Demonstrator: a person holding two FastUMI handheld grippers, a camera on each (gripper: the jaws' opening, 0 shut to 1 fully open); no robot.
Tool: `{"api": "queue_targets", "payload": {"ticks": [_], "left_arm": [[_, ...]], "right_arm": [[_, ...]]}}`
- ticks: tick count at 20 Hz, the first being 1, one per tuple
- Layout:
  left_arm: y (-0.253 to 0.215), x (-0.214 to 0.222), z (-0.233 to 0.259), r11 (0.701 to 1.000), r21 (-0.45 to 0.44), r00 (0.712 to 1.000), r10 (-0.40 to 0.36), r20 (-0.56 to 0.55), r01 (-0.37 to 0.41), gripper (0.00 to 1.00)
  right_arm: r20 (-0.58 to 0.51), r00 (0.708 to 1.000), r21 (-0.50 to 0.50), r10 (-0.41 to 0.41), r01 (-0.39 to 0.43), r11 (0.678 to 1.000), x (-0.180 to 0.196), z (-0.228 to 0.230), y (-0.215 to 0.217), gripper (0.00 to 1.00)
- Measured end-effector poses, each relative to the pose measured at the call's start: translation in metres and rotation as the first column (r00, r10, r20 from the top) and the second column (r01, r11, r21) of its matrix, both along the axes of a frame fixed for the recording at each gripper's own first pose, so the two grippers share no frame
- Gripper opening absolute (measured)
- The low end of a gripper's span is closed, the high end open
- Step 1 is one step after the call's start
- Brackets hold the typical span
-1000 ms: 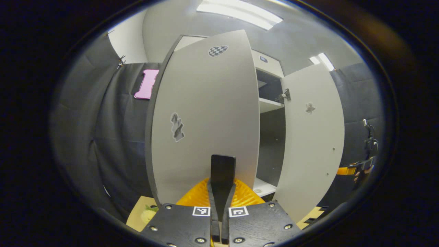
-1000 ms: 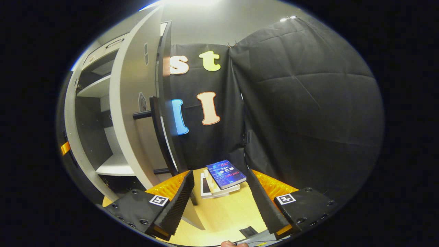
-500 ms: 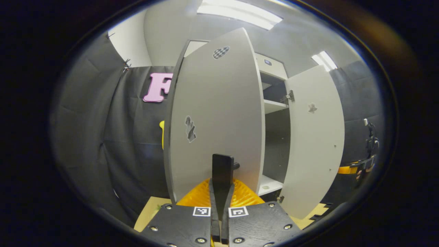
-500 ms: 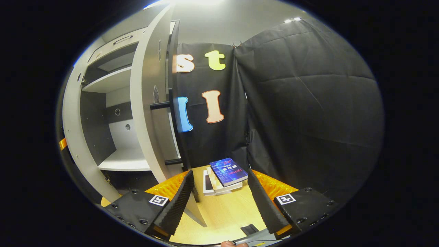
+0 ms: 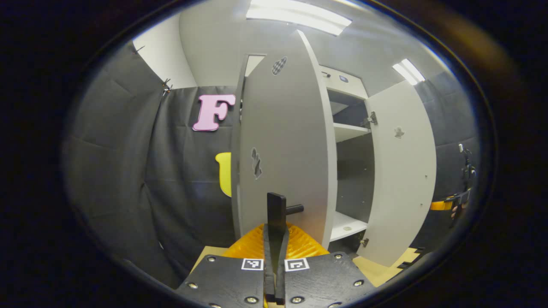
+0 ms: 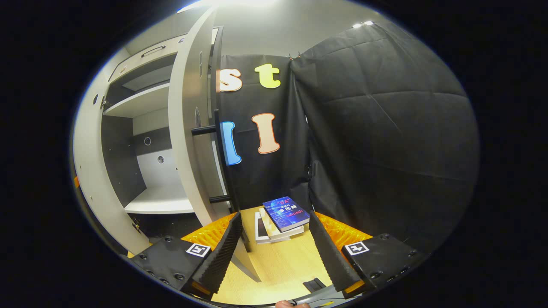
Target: Open the right door of the double-door shoe cabinet with the right hand, and open the left door with the left hand.
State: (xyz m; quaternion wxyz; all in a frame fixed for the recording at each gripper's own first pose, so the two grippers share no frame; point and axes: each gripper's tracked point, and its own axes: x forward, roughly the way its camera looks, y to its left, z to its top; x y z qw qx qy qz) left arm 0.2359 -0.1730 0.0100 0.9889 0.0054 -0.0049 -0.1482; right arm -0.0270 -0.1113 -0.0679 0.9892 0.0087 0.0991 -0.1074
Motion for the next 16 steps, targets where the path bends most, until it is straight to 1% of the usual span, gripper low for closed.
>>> {"api": "queue_targets", "payload": {"ticks": [2,4,5,6,7,8,10,12,16], "left_arm": [[0.011,0.003,0.0,0.999,0.023,0.999,0.041,0.01,-0.041,0.02],[0.03,0.01,0.0,0.993,0.061,0.995,0.098,0.024,-0.099,0.02],[0.045,0.008,0.002,0.984,0.082,0.988,0.152,0.039,-0.155,0.02],[0.037,0.016,-0.001,0.992,0.063,0.994,0.111,0.02,-0.112,0.02],[0.02,0.013,0.002,0.998,0.013,0.998,0.068,0.011,-0.068,0.02],[0.01,0.008,0.004,0.998,-0.01,0.998,0.066,0.012,-0.066,0.02],[0.0,0.003,-0.003,0.995,0.052,0.997,0.079,0.019,-0.08,0.02],[0.007,-0.002,-0.005,0.992,0.079,0.995,0.101,0.026,-0.103,0.02],[0.016,-0.027,-0.001,0.984,0.116,0.99,0.135,0.024,-0.137,0.02]], "right_arm": [[-0.009,1.0,-0.005,-0.001,0.001,1.0,-0.001,-0.002,0.001,0.98],[-0.003,1.0,-0.001,0.004,-0.004,1.0,0.0,0.001,0.004,0.98],[0.003,1.0,0.003,0.009,-0.009,1.0,0.001,0.004,0.007,0.98],[0.008,1.0,0.002,0.013,-0.013,1.0,0.001,0.006,0.008,0.98],[0.012,1.0,-0.003,0.019,-0.018,1.0,0.002,0.008,0.01,0.98],[0.013,1.0,-0.008,0.024,-0.023,1.0,0.001,0.008,0.011,0.98],[0.011,1.0,-0.012,0.028,-0.028,1.0,0.0,0.008,0.013,0.98],[0.012,0.999,-0.007,0.034,-0.033,0.999,-0.001,0.009,0.014,0.98],[0.003,0.998,-0.027,0.068,-0.068,0.997,-0.01,0.017,0.019,0.98]]}}
